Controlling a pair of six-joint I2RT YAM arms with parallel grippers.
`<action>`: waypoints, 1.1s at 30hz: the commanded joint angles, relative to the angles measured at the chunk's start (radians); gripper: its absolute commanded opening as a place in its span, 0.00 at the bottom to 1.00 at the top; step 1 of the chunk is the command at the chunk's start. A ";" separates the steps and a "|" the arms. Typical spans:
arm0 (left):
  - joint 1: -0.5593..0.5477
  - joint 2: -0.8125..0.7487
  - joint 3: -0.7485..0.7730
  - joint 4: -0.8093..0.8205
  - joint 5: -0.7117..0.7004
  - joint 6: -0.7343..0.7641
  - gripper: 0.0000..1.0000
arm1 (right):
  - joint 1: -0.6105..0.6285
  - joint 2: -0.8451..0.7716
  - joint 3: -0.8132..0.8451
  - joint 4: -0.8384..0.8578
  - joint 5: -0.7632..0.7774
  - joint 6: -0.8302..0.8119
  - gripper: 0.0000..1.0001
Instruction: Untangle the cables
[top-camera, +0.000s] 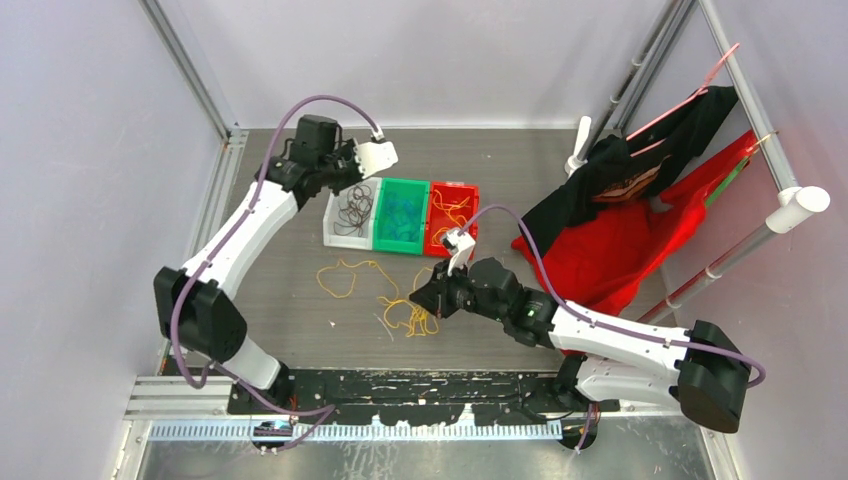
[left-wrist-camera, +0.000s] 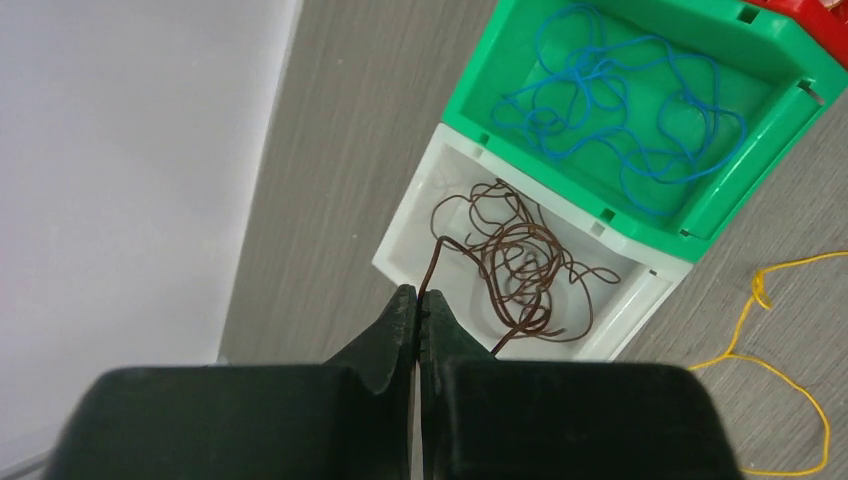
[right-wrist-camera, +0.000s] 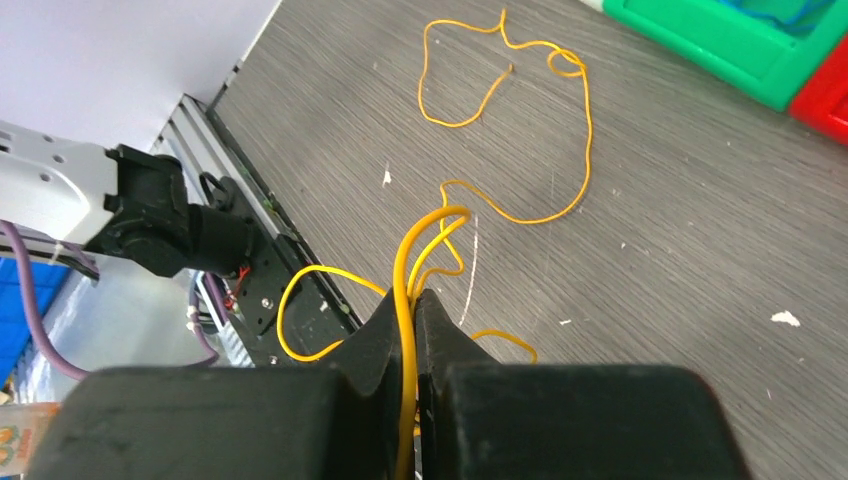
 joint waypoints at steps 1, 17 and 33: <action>0.013 0.058 0.002 0.115 0.005 0.007 0.00 | 0.001 -0.014 -0.003 -0.017 0.025 0.005 0.07; 0.078 0.318 0.092 -0.012 0.044 0.034 0.47 | -0.005 0.012 0.056 -0.053 0.036 0.005 0.12; 0.137 0.001 0.333 -0.819 0.800 0.121 1.00 | -0.061 0.019 0.163 0.051 -0.195 -0.107 0.15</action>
